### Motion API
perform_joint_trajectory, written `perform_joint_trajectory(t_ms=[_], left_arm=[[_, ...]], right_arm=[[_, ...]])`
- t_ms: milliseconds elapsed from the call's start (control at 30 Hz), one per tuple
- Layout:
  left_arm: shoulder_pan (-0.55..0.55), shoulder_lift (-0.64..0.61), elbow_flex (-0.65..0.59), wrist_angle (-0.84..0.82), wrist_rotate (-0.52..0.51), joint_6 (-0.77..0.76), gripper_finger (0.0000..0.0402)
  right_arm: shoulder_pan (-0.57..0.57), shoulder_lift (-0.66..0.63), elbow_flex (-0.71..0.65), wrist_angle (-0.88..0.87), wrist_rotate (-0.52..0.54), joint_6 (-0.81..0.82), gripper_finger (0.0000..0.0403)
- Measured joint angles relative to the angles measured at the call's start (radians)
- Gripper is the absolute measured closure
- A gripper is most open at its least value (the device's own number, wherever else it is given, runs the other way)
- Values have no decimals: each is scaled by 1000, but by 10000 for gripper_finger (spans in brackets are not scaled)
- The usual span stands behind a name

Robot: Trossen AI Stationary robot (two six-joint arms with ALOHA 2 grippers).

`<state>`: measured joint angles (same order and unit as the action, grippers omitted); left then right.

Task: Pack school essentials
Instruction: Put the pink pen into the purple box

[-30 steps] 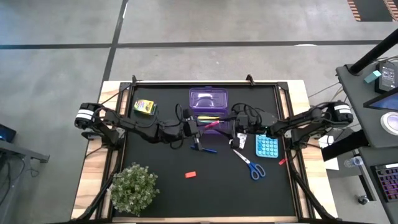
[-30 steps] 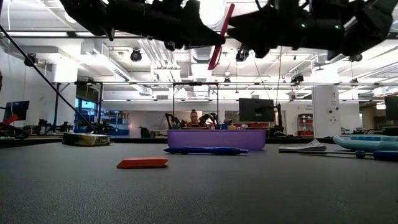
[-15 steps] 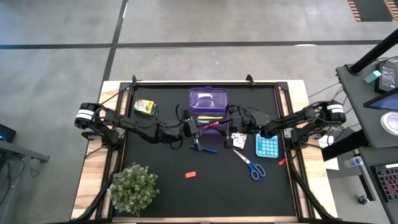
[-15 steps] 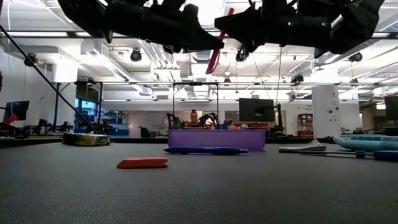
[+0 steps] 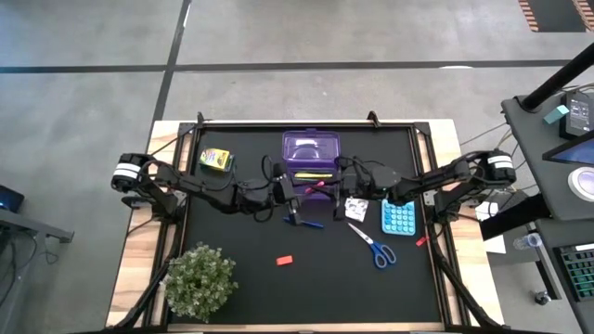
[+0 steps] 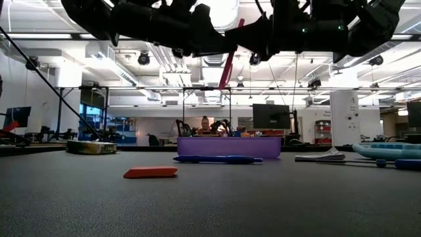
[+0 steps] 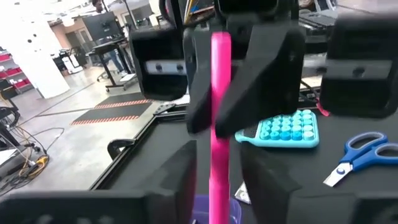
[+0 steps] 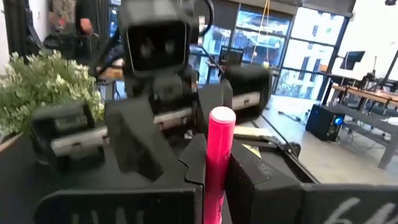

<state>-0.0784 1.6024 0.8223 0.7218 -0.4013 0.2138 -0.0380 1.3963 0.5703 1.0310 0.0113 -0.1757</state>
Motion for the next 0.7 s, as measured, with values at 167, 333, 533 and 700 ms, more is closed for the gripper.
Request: perform_joint_trajectory(t_ms=[167, 333, 533, 700], left_arm=[[0, -10, -9, -13, -2, 1, 231], [0, -72, -33, -119, -1, 2, 196], [0, -210, -45, -371, -2, 2, 190], [0, -311, -45, -536, -38, 7, 190]], right_arm=[[-7, -11, 34, -143, 0, 18, 384], [-11, -33, 93, -393, 37, -3, 384], [-36, -54, 231, -765, 128, -78, 384], [-105, -43, 345, -1021, 130, -68, 384]])
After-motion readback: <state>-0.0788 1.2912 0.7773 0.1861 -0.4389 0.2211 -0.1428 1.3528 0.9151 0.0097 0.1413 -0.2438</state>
